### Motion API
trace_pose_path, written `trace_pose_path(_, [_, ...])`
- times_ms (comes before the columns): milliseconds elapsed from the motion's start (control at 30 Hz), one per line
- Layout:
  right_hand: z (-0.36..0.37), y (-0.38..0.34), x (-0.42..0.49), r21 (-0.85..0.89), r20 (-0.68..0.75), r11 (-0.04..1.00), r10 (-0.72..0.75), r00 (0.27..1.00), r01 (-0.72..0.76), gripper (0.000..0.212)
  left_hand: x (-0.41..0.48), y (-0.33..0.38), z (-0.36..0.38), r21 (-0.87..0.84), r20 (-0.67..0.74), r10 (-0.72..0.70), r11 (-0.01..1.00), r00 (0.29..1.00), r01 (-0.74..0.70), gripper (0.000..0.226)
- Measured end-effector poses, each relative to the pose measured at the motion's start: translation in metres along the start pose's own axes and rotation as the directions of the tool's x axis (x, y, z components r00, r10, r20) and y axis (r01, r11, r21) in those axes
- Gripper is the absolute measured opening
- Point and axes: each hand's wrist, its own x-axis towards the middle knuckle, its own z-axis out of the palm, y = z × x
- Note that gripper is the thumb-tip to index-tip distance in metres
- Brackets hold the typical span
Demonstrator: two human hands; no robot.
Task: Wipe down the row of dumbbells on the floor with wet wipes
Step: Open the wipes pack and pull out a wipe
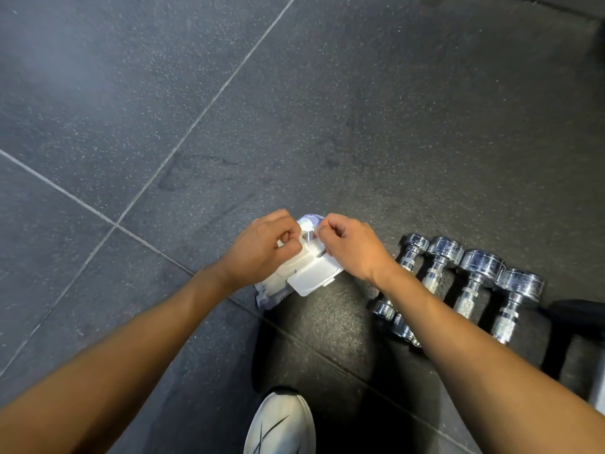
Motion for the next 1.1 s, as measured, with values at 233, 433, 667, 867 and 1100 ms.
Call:
trace_pose_path(233, [0.015,-0.014,-0.005,-0.216,0.077,0.976,-0.010,0.997,0.027,0.028,-0.013,-0.003,0.022,0.423,-0.084,0.007,0.906,0.996,0.029,0.015])
trace_pose_path(433, [0.014,-0.013,-0.009,-0.194,0.139,0.979,-0.039,0.989,0.066,0.028,-0.020,-0.002,0.025,0.220,-0.176,-0.092,0.967,0.980,0.130,0.015])
trace_pose_path(667, [0.022,-0.012,-0.001,-0.319,0.165,0.946,-0.011,0.986,0.064,0.024,-0.012,0.015,0.006,-0.539,-0.237,-0.524,0.772,0.818,0.338,0.014])
trace_pose_path(867, [0.018,-0.003,0.001,0.012,0.129,0.999,0.047,0.990,-0.049,0.018,-0.004,0.012,-0.020,-0.753,-0.105,-0.538,0.593,0.837,0.286,0.009])
trace_pose_path(1100, [-0.010,-0.016,-0.024,0.678,0.089,0.732,0.010,0.996,-0.068,0.027,-0.007,0.039,-0.030,-0.892,0.052,-0.537,0.354,0.842,0.281,0.015])
